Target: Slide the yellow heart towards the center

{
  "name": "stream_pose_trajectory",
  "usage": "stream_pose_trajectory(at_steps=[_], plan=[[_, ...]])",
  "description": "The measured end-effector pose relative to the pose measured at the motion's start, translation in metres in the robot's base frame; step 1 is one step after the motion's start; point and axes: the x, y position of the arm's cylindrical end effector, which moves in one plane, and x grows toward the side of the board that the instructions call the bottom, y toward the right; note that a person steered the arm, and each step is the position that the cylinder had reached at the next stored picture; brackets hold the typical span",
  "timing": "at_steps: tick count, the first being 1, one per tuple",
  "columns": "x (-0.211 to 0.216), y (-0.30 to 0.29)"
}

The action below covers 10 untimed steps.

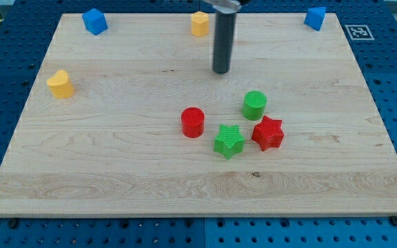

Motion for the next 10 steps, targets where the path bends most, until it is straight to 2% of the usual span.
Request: stream_pose_trajectory(at_steps=[6, 7, 8, 9, 10], plan=[[0.000, -0.271], [0.000, -0.299], [0.004, -0.299], [0.039, -0.298], [0.045, -0.298]])
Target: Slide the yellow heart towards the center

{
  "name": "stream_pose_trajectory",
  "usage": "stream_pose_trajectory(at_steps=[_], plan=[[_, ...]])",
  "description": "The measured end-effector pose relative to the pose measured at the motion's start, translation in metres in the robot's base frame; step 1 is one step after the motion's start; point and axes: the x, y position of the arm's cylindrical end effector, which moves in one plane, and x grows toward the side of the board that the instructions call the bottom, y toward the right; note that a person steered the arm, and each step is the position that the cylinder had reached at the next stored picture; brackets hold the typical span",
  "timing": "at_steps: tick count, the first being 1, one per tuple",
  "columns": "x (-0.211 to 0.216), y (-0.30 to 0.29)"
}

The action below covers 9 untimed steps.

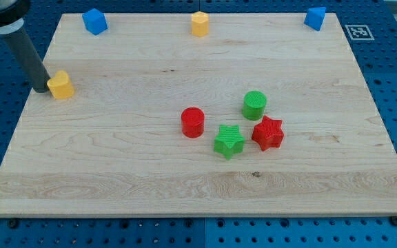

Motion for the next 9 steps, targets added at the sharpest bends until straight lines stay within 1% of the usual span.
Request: stream_pose_trajectory(at_steps=[1, 3, 4, 5, 7, 9], plan=[[0.000, 0.003], [0.004, 0.054], [0.029, 0.059], [0.041, 0.064], [0.031, 0.073], [0.031, 0.082]])
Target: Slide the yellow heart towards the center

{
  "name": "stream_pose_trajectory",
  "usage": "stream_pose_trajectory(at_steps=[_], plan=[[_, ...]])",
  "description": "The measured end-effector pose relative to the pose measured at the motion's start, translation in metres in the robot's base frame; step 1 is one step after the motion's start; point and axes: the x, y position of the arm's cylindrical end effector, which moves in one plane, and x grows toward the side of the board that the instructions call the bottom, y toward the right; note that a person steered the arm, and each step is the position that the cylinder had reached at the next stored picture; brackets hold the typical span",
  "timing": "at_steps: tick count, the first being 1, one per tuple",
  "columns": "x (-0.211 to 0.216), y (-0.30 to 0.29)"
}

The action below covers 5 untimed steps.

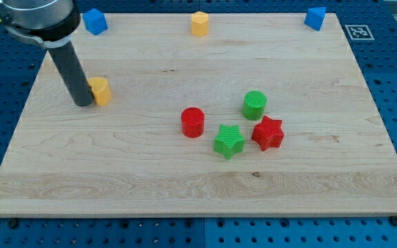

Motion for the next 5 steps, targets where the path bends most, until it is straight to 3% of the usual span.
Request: stream_pose_trajectory(at_steps=[2, 5], plan=[[-0.024, 0.051], [-0.076, 0.067]])
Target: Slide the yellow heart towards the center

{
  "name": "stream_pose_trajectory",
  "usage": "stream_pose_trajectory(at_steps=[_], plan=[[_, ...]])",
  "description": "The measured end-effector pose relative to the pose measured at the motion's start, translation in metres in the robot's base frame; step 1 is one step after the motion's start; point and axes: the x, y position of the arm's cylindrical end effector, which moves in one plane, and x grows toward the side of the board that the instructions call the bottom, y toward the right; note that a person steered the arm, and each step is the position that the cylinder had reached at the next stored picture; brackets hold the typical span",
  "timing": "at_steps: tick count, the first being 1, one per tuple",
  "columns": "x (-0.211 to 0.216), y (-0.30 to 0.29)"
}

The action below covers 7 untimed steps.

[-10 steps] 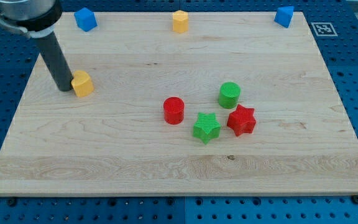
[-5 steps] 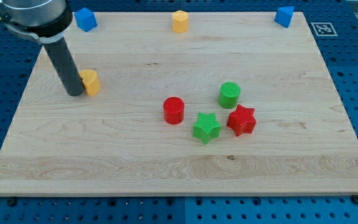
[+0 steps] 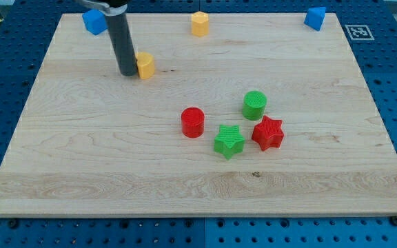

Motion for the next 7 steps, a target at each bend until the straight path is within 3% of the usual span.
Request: stream_pose_trajectory(at_steps=[4, 7], plan=[[-0.048, -0.036], [-0.036, 0.023]])
